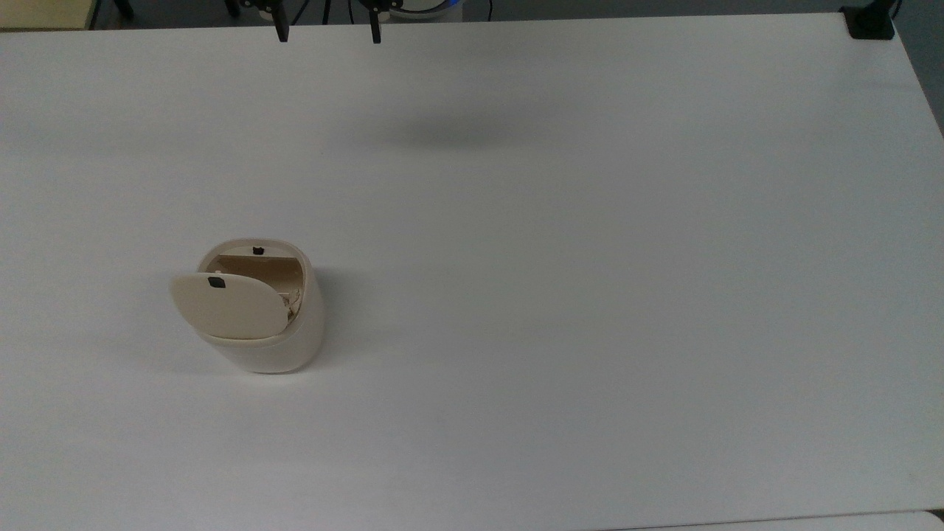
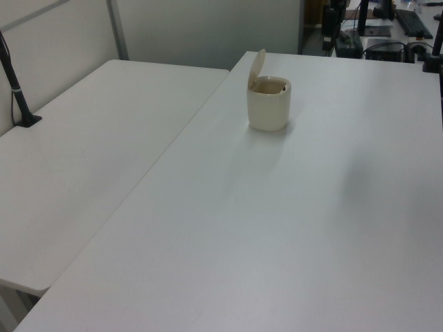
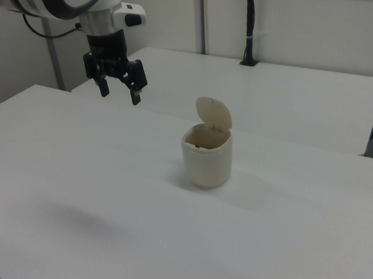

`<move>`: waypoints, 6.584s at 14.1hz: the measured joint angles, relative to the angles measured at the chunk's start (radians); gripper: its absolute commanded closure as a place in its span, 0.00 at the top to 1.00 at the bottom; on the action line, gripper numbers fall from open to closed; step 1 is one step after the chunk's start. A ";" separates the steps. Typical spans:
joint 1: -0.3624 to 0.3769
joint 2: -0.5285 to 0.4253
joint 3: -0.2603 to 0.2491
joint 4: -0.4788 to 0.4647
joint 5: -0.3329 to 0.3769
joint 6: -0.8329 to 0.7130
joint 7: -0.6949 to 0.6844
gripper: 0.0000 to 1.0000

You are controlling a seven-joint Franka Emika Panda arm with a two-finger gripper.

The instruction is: Close the trash bin

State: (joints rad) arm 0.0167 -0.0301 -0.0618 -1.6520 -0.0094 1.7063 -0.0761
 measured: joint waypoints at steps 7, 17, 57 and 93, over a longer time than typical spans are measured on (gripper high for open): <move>0.000 0.000 0.000 0.000 0.000 0.000 0.000 1.00; -0.005 0.000 0.000 0.000 0.000 0.000 0.073 1.00; -0.098 0.428 -0.007 0.176 -0.086 0.863 0.968 0.00; -0.125 0.321 -0.005 -0.055 -0.111 0.863 0.763 0.00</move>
State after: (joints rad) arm -0.1087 0.2905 -0.0669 -1.7065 -0.1202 2.5697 0.6870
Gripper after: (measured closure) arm 0.991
